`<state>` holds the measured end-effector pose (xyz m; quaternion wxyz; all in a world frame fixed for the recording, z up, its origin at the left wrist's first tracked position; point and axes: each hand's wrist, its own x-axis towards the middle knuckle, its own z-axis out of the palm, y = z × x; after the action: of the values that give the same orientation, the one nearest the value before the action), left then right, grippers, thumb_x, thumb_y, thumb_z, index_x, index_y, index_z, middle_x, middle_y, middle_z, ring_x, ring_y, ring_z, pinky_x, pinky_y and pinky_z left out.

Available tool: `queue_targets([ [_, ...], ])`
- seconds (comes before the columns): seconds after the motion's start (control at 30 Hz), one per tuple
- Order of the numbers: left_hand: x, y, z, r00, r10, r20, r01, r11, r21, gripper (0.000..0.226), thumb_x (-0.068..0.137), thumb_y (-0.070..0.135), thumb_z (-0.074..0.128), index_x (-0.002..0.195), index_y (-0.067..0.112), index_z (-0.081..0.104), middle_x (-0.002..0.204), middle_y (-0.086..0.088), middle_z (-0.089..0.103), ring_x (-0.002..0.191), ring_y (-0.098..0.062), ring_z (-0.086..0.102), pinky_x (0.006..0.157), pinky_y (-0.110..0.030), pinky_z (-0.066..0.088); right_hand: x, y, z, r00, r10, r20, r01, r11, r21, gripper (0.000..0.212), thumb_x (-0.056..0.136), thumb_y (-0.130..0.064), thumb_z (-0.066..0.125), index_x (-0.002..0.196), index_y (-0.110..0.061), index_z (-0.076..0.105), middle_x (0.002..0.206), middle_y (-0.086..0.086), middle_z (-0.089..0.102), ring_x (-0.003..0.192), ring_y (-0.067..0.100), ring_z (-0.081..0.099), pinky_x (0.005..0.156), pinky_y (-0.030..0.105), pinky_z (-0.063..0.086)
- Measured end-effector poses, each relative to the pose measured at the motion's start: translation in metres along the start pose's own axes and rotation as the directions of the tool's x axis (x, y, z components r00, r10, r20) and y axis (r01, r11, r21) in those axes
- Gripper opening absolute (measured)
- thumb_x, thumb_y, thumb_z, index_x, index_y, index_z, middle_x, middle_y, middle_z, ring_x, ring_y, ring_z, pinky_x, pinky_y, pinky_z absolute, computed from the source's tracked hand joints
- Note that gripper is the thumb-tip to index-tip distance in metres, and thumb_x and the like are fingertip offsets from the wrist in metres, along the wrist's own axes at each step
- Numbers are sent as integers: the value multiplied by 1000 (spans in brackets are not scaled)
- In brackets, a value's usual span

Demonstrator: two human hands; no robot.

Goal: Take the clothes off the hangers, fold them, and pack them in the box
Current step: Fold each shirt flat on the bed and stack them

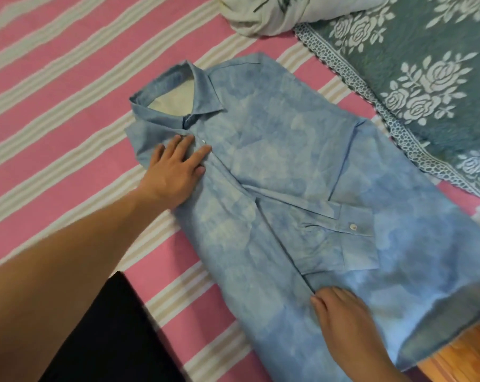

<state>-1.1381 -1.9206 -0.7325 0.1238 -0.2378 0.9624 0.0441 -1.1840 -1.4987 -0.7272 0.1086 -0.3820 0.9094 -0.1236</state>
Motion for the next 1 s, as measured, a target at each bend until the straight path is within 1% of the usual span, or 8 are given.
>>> queue_targets([
  [0.1,13,-9,4,978,-96,186,87,995,59,54,106,52,23,156,54,3,171,-2,3,156,-32,1,118,-65,14,12,-16,-13,993,115,21,-114,993,-39,25,85,-34,50,65,-21,54,62,-2,58,58,24,62,51,28,45],
  [0.2,2,21,-4,951,-263,165,266,964,3,57,105,49,23,157,52,0,171,-1,-5,156,-34,-8,120,-66,3,13,-35,-29,988,129,-82,-135,988,-72,25,76,-11,70,100,-10,67,97,10,63,85,34,61,71,42,51],
  [0.3,-26,69,-9,970,-231,-75,215,961,-174,63,100,43,33,161,38,15,171,-6,1,156,-35,-5,124,-58,0,7,-68,-29,985,-137,-105,138,990,-1,46,86,-17,64,131,-11,61,138,15,55,126,38,53,101,49,43],
  [0.4,-56,105,19,990,-63,-127,43,986,-159,64,101,59,24,161,40,13,171,-4,4,157,-31,-1,124,-58,4,-9,-55,-4,932,-336,136,347,935,-72,58,94,-43,54,147,-20,49,159,9,37,149,34,29,116,51,29],
  [0.57,-57,102,49,992,-90,89,95,993,-63,70,96,69,12,161,42,5,171,-3,0,157,-27,-6,123,-59,-2,-20,7,-3,853,-290,433,386,910,-151,68,96,-53,49,155,-21,37,166,4,24,153,33,19,118,51,23],
  [0.67,-57,109,22,989,-93,114,98,994,-44,72,91,69,20,159,44,18,169,-8,13,155,-31,7,122,-57,3,-17,7,-40,912,-347,220,363,931,-36,50,93,-41,55,138,-19,57,157,8,38,144,33,36,117,46,26],
  [0.83,17,130,-62,967,95,-237,-127,984,-125,52,77,27,55,127,15,63,130,-16,56,120,-41,50,97,-53,40,86,108,-120,974,85,-212,-85,996,9,39,91,-29,55,120,-4,63,128,19,58,114,42,52,103,51,40],
  [1.0,171,191,-106,926,373,67,-378,919,111,79,83,9,64,156,20,34,159,-11,36,146,-34,32,115,-48,30,157,208,-121,879,442,176,-445,895,-25,60,87,-56,63,127,-12,60,119,17,60,113,42,56,96,47,46],
])
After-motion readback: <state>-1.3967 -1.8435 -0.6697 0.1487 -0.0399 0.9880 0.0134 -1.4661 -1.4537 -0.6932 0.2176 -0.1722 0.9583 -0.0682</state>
